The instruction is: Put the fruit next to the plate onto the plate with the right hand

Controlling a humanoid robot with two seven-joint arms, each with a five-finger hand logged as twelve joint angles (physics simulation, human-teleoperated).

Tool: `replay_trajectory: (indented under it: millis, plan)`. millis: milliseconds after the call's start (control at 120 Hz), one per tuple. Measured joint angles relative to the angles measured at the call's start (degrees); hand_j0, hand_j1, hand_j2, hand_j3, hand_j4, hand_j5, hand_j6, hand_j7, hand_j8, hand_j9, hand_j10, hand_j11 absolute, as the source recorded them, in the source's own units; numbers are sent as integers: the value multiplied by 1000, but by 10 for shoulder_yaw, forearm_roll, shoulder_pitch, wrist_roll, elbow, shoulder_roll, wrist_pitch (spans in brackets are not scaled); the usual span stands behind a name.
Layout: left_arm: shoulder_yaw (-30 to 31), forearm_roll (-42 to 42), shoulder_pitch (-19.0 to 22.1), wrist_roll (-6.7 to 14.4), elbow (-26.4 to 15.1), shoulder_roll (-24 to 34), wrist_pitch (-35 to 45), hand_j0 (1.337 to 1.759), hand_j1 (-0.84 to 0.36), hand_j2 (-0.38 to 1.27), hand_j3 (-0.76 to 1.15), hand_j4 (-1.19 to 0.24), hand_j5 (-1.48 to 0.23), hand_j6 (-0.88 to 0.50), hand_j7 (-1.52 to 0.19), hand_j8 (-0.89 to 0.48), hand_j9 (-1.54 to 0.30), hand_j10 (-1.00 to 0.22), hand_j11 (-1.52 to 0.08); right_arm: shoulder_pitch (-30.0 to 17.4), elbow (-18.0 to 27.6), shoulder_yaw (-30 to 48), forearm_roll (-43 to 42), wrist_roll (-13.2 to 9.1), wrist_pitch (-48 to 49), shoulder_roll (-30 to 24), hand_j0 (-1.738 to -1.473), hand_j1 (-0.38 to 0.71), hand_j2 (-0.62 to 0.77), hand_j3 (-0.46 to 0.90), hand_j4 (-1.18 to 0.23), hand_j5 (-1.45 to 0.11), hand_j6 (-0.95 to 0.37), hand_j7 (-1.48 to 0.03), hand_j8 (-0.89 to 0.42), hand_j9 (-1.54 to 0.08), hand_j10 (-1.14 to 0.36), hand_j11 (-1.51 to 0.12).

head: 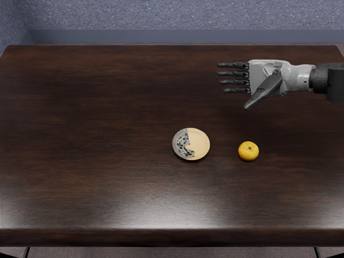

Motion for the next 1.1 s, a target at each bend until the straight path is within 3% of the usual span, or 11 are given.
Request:
replay_trajectory:
  millis: [258,492,617,758,1100]
  plan:
    - [0,0,0,0,0,0,0,1658,348,0,0,-1,-1,-1,-1,-1,-1,-1,-1,-1,4,6,-38,-19,0,-10,-1658,-349,0,0,0,0,1,0,1,0,1,0]
    - [0,0,0,0,0,0,0,1658,348,0,0,-1,-1,-1,-1,-1,-1,-1,-1,-4,12,27,-277,38,0,-28,-1658,-349,1,0,0,0,0,0,0,0,0,0]
    - [0,0,0,0,0,0,0,1658,348,0,0,-1,-1,-1,-1,-1,-1,-1,-1,-18,86,28,-378,48,-13,-51,-1658,-349,1,0,-1,0,-1,0,-1,0,-1,0]
    - [0,0,0,0,0,0,0,1658,348,0,0,-1,-1,-1,-1,-1,-1,-1,-1,-49,193,27,-439,51,-122,-89,-1658,-349,1,0,-2,0,-3,0,-2,0,-2,0]
    - [0,0,0,0,0,0,0,1658,348,0,0,-1,-1,-1,-1,-1,-1,-1,-1,-140,300,21,-503,54,-323,-101,-1658,-317,-4,0,-31,-37,-33,-36,-32,-37,-31,-36]
